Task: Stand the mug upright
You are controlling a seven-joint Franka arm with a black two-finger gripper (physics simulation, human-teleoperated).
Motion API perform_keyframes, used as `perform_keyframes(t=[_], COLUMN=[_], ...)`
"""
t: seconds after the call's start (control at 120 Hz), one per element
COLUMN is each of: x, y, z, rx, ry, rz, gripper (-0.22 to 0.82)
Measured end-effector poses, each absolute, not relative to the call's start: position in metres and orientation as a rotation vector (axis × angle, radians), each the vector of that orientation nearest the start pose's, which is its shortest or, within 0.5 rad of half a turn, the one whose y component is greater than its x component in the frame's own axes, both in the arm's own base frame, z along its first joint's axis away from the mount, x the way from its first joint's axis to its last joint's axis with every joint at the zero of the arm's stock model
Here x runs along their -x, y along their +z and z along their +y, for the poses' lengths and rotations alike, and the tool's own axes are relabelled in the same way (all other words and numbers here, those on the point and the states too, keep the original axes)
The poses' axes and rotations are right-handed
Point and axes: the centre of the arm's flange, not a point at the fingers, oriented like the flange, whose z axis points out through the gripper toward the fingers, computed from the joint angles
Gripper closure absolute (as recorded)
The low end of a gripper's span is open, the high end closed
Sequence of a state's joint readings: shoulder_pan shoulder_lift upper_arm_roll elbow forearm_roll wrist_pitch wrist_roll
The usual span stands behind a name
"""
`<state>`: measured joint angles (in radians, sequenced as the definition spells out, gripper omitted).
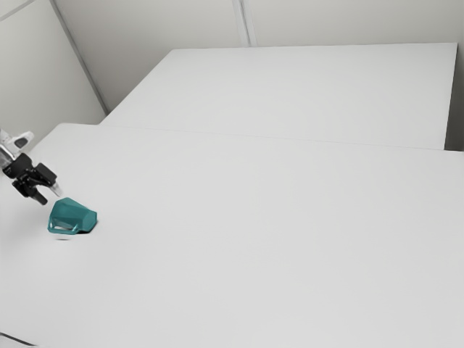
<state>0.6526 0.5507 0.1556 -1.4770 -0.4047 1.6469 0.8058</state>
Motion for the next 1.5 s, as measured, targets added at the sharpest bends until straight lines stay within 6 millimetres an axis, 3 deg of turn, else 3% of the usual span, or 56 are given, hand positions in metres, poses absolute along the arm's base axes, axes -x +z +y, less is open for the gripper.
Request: perform_keyframes(t=[0.267,0.442,0.542,0.733,0.892,1.008,1.158,1.367,1.5], x=[-0.488,-0.489,-0.487,-0.482,-0.481,-0.482,-0.484,-0.485,-0.489], y=[0.305,0.295,0.293,0.299,0.302,0.302,0.303,0.305,0.331], z=[0.436,0.428,0.427,0.428,0.426,0.424,0.420,0.419,0.413], rx=[3.805,3.909,3.951,3.995,4.017,4.028,4.033,4.027,3.993], ry=[-0.004,-0.089,-0.139,-0.211,-0.248,-0.267,-0.279,-0.299,-0.344], rz=[-0.100,-0.041,-0.021,0.029,0.072,0.101,0.138,0.170,0.231], gripper=[0.00,0.01,0.08,0.28,0.54,0.66,0.74,0.76,0.77])
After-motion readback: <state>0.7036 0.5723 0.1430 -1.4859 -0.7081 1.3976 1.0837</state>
